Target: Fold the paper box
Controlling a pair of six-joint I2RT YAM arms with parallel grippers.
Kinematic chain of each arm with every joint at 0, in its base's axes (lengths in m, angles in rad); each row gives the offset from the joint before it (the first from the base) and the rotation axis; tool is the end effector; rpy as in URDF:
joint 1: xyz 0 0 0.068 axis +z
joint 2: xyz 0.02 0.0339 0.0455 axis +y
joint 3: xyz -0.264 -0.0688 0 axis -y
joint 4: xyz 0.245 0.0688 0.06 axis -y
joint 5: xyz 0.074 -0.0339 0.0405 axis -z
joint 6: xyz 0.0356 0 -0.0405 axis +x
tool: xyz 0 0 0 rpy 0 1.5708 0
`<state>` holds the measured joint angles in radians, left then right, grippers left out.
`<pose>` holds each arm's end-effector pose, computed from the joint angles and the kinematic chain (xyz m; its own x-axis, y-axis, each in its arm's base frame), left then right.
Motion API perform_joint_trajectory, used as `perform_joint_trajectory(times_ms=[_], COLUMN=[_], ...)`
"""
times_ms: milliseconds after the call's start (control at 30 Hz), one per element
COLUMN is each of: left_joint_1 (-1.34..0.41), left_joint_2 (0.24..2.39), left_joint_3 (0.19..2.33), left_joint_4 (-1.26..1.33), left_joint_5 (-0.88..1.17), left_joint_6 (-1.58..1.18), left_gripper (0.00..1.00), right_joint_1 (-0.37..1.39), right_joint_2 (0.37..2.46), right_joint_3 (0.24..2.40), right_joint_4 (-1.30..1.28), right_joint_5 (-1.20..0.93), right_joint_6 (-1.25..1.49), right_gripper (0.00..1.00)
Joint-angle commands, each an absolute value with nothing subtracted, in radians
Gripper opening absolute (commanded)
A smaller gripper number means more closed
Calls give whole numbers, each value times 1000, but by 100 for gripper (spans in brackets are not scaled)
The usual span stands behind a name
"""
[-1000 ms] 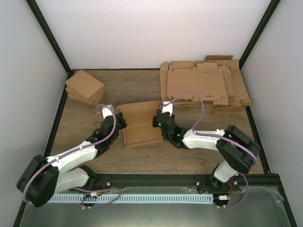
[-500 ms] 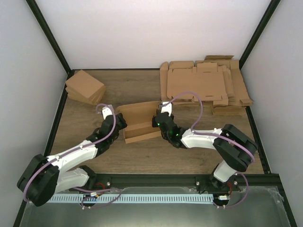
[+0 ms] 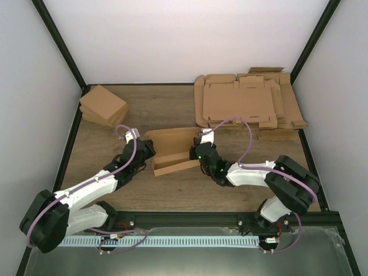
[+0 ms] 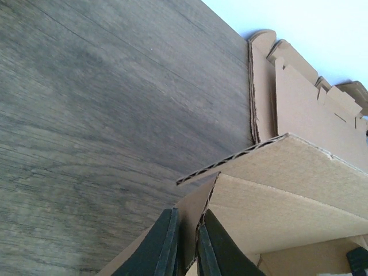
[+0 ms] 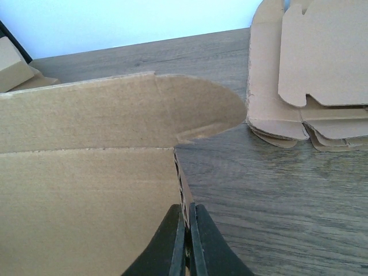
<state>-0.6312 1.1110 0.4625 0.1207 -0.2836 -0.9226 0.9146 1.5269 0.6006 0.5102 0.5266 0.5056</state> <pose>0.1898 -0.1264 0.1954 -0.5415 -0.5521 -0.6339 -0.0999 0.7910 -0.6036 0.1968 0.2263 0.1751 -0.4117 0.1517 -0.8986 -0.2345 0.9352 0.2653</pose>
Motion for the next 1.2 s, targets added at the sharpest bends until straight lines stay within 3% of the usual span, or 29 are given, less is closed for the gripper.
perform_joint_trajectory(times_ms=[0, 200, 400, 467, 667, 1000, 1167], left_joint_1=[-669, -667, -667, -667, -667, -667, -667], left_joint_2=[1110, 1082, 1082, 1079, 1077, 1095, 1107], left_joint_3=[457, 466, 541, 533, 466, 466, 473], left_joint_4=[58, 28, -66, -79, -58, -142, -175], left_joint_5=[-88, -93, -99, -91, -37, -58, -48], left_joint_6=[-962, -1017, -986, -995, -1037, -1051, -1084], left_gripper=[12, 14, 35, 47, 57, 93, 93], right_joint_1=[968, 967, 967, 968, 968, 968, 968], right_joint_2=[1548, 1548, 1542, 1545, 1544, 1537, 1536], right_joint_3=[559, 552, 542, 541, 541, 536, 541], right_joint_4=[425, 451, 468, 471, 473, 474, 467], right_joint_5=[396, 394, 396, 395, 396, 399, 405], right_joint_6=[495, 475, 458, 458, 449, 441, 439], right_gripper=[1, 1, 1, 1, 1, 1, 1])
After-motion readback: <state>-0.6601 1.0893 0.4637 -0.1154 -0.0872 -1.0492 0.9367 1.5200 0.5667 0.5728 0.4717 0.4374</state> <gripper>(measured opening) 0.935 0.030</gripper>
